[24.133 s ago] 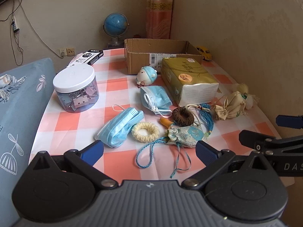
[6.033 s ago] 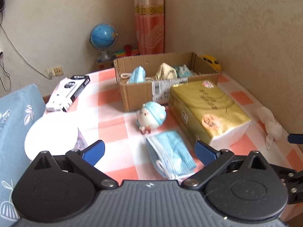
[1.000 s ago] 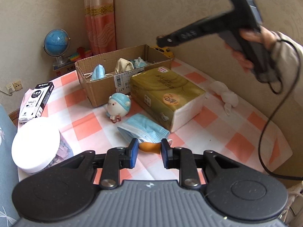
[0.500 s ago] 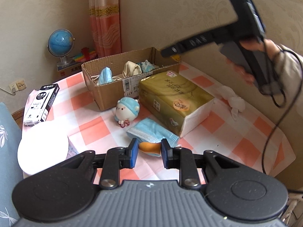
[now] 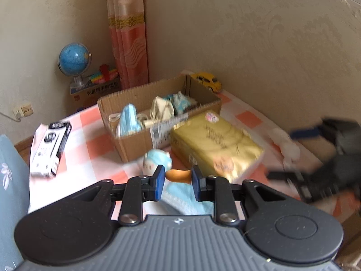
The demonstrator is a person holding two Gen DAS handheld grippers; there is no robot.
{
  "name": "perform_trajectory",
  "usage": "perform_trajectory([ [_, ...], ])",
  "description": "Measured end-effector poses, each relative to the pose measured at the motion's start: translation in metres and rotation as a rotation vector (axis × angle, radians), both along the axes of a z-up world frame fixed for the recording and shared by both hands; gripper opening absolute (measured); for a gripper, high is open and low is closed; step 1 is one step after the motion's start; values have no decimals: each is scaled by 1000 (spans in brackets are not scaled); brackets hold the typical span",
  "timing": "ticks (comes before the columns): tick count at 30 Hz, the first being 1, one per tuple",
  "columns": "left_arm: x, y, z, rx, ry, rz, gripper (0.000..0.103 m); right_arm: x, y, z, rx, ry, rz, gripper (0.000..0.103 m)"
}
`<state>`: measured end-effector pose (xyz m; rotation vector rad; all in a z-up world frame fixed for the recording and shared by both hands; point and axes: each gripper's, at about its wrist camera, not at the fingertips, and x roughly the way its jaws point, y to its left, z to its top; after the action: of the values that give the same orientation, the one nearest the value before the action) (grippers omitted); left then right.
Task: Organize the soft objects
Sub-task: 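Carry the orange earplug over the box with the left tool and release it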
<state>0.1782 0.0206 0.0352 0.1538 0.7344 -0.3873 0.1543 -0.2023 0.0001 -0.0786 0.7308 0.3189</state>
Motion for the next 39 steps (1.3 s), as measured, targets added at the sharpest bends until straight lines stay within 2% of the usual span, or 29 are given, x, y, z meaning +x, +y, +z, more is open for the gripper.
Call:
perform_trajectory([
  [7,61,-15,15,7,-11,43,24,-23,-11,3,22,-29,-24,103],
  [13,113,-28,17,7,-3,97,24,-26,-22,6,17,-51,-47,103],
  [16,127,-34,14,8,-2,123,26,-27,-28,6,27,-54,-50,103],
  [17,129,-35,13,8,6,128,33,-26,-29,5,28,-52,-50,103],
  [18,130,-36,11,4,14,130,49,-26,-30,4,28,-50,-48,103],
  [19,131,-37,10,2,15,134,61,-26,-31,4,27,-50,-49,103],
  [20,130,-38,8,4,13,140,84,-26,-31,3,27,-49,-52,103],
  [21,127,-38,8,9,6,149,94,-25,-32,2,30,-47,-54,103],
  [28,98,-40,10,33,-11,144,95,-25,-34,-3,29,-39,-59,103],
  [39,19,-56,17,117,-108,141,100,-36,-34,-2,13,-57,-55,103],
])
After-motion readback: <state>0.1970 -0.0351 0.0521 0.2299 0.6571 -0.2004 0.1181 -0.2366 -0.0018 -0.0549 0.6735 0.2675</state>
